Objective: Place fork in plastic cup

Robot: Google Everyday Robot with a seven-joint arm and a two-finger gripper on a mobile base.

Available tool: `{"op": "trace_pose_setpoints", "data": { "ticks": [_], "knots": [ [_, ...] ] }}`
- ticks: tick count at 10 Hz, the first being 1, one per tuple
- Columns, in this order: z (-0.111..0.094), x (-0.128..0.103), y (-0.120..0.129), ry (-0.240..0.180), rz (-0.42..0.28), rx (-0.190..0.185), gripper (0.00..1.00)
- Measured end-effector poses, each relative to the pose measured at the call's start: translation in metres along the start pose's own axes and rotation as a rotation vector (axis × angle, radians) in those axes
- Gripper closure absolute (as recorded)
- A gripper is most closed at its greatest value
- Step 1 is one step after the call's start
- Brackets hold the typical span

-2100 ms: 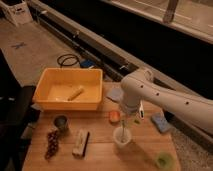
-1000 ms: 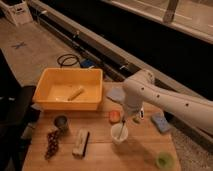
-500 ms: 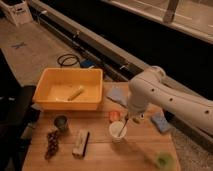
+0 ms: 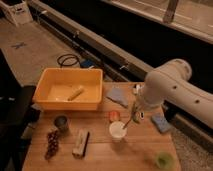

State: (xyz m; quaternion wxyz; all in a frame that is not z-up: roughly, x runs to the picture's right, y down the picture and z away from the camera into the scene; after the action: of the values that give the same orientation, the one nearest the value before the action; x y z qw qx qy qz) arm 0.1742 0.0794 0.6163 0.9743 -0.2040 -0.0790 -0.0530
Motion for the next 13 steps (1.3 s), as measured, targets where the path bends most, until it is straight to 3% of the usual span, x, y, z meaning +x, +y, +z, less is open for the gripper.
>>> {"op": "trace_pose_setpoints", "data": {
  "ticks": [3, 5, 7, 10, 12, 13],
  "knots": [
    [-0.024, 0.043, 0.005, -0.009, 0.099, 0.063, 1.0],
    [-0.029, 0.074, 0.014, 0.021, 0.17, 0.062, 1.0],
    [-0.026, 0.102, 0.026, 0.065, 0.225, 0.032, 1.0],
    [-0.008, 0.143, 0.055, 0.145, 0.282, -0.051, 1.0],
    [-0.002, 0.154, 0.068, 0.159, 0.301, -0.09, 1.0],
    [-0.002, 0.154, 0.068, 0.157, 0.302, -0.089, 1.0]
  ]
}}
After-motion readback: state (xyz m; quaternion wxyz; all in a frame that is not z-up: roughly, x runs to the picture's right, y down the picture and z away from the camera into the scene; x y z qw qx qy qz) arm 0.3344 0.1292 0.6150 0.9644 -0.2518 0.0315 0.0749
